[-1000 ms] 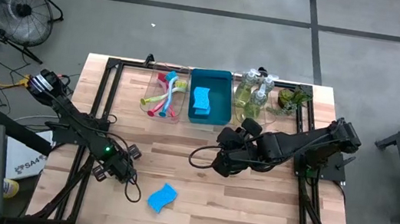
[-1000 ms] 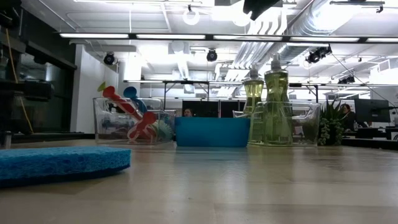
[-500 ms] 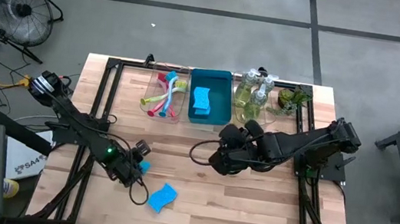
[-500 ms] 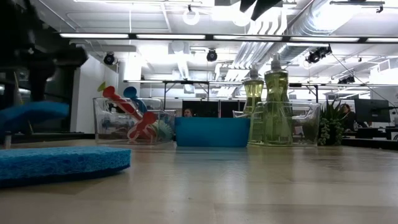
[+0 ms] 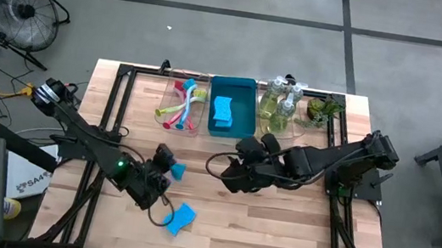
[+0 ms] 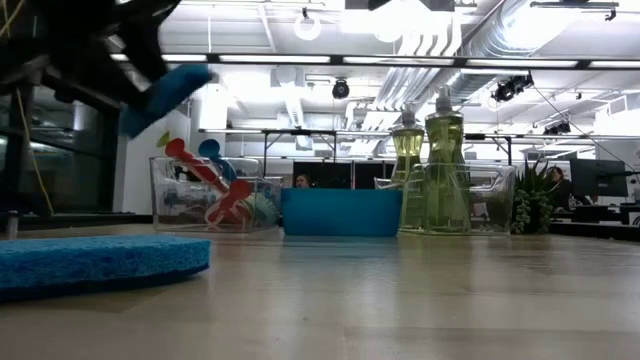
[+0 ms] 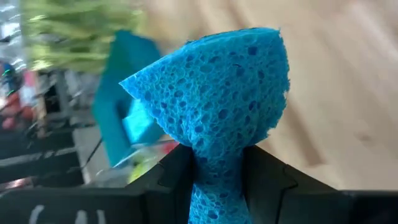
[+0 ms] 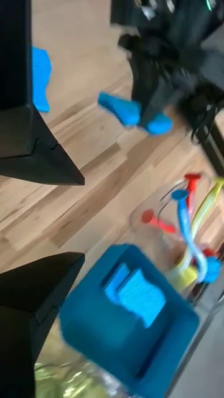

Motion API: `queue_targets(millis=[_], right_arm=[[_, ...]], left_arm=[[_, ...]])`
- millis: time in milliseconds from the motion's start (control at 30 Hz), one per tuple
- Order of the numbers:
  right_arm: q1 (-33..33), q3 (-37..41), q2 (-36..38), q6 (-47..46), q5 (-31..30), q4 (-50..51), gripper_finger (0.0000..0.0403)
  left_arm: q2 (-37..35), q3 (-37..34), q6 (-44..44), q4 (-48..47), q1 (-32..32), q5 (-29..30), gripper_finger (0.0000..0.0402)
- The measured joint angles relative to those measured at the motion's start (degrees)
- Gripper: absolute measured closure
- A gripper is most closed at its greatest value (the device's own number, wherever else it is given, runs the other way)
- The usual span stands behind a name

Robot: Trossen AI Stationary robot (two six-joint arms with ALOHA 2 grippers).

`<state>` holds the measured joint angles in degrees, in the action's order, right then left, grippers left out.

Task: Pick & Place Kitchen Sink Supplies
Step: Put the blue sponge into the blue bin

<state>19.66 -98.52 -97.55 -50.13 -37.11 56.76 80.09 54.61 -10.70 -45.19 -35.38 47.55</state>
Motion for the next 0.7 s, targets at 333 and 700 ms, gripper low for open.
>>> queue_targets(millis=[333,700], right_arm=[[-0.02,0.0,0.01,9.19,0.3,-9.03,0.0222],[-3.76,0.0,-0.01,4.51,2.01,-13.43,0.0222]], left_arm=[[-0.03,6.33,-6.73,1.13,8.78,10.24,0.0291],[-0.07,9.61,-21.48,12.91,14.64,12.7,0.0291]])
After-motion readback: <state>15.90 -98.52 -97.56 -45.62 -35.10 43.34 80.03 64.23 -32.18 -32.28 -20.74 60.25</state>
